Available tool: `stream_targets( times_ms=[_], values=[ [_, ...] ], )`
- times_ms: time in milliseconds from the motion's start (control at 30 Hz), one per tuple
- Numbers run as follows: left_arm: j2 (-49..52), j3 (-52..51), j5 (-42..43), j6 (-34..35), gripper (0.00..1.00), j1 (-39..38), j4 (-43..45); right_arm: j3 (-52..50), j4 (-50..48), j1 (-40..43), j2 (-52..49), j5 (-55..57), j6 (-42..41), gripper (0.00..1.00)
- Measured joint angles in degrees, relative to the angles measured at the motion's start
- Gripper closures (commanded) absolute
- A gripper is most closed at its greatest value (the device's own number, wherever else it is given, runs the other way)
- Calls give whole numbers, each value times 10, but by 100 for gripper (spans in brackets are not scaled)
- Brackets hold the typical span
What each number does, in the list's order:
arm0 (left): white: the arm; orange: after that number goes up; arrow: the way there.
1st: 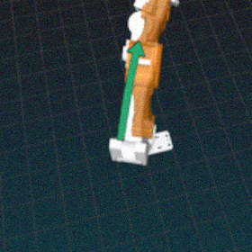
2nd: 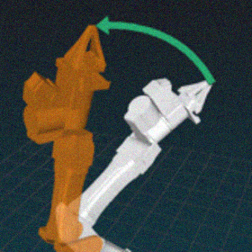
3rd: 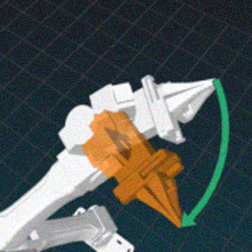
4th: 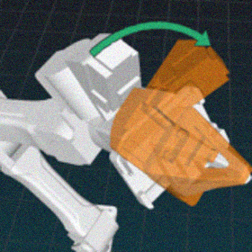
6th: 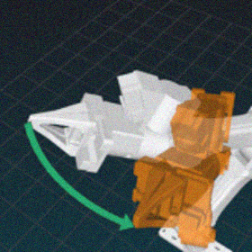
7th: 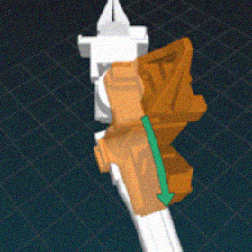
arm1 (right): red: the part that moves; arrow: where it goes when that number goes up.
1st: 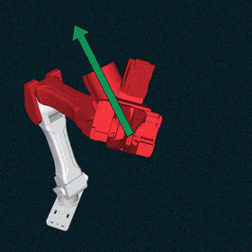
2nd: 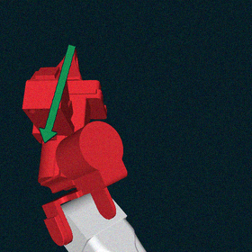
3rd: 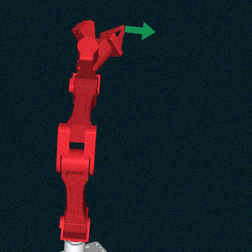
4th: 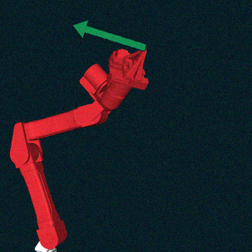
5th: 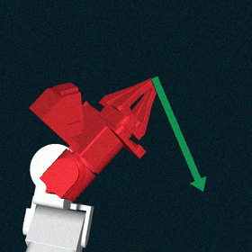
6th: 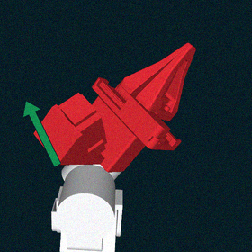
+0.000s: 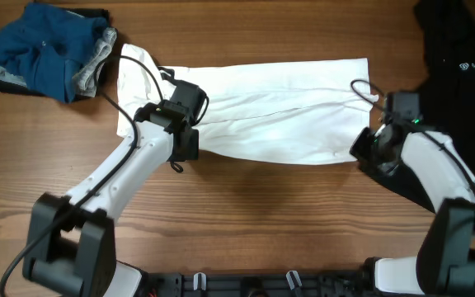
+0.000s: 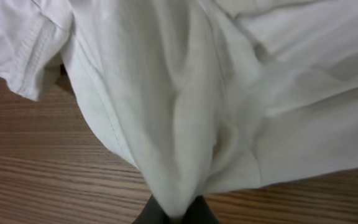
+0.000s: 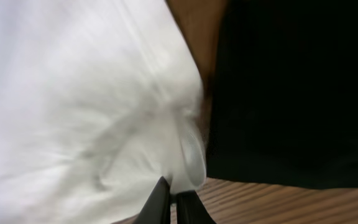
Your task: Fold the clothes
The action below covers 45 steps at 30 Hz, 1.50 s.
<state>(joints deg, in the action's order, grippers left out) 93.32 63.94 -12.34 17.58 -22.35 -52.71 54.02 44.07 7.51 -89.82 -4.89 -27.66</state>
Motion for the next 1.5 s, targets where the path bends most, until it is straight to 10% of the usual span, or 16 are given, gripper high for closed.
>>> stream_targets(
  times_ms=[467, 1100, 1200, 1233, 1267, 1500],
  values=[
    [-281, 38, 48, 56, 96, 0, -90, 154, 166, 137, 109, -22, 124, 96],
    [9, 39, 61, 57, 96, 144, 109, 156, -45, 67, -191, -67, 158, 96],
    [19, 39, 63, 56, 55, 162, 114, 156, -62, 68, -205, -66, 158, 65],
    [21, 39, 63, 54, 13, 162, 114, 156, -73, 68, -205, -67, 158, 48],
    [23, 39, 63, 54, 0, 161, 115, 156, -81, 68, -205, -69, 161, 43],
    [24, 39, 63, 53, 0, 162, 114, 156, -66, 66, -205, -124, 221, 37]
  ],
)
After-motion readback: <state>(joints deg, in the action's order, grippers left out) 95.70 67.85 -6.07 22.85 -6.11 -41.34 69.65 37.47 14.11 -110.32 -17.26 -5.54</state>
